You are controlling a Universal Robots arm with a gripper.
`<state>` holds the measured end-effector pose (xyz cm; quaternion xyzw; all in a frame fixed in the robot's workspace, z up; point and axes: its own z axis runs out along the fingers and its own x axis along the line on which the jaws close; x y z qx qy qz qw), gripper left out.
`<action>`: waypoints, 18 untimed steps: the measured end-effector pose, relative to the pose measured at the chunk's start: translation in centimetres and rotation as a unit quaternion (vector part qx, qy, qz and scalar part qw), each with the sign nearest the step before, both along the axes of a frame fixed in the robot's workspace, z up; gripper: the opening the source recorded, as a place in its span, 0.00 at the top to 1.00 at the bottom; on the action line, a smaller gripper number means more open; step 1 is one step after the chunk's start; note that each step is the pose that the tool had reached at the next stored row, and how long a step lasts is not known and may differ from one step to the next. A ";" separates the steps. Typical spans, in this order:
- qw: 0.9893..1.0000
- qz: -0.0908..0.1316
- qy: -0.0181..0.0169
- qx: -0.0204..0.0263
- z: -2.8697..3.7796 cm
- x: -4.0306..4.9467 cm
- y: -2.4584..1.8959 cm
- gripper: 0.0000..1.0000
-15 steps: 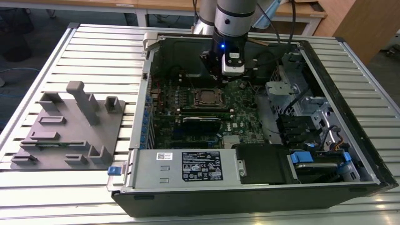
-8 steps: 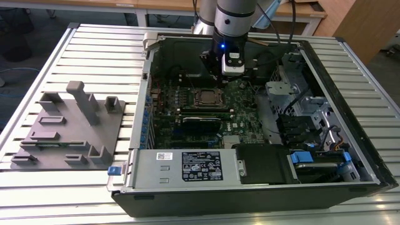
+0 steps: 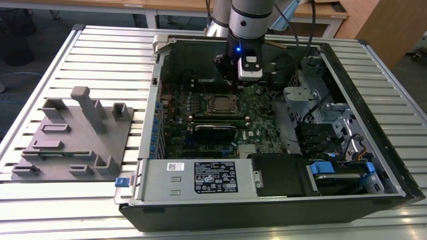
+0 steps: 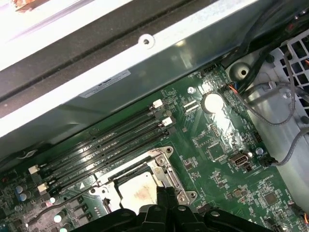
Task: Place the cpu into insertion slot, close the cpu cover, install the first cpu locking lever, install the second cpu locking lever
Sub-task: 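Close the cpu cover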
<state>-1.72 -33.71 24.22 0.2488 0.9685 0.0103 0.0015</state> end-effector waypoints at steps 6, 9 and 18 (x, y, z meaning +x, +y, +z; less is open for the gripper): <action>1.000 0.019 0.000 0.000 0.00 0.00 0.00 0.90; 0.999 0.035 0.000 0.000 0.00 0.00 0.00 0.90; 0.997 0.081 0.000 0.000 0.00 0.00 0.00 0.90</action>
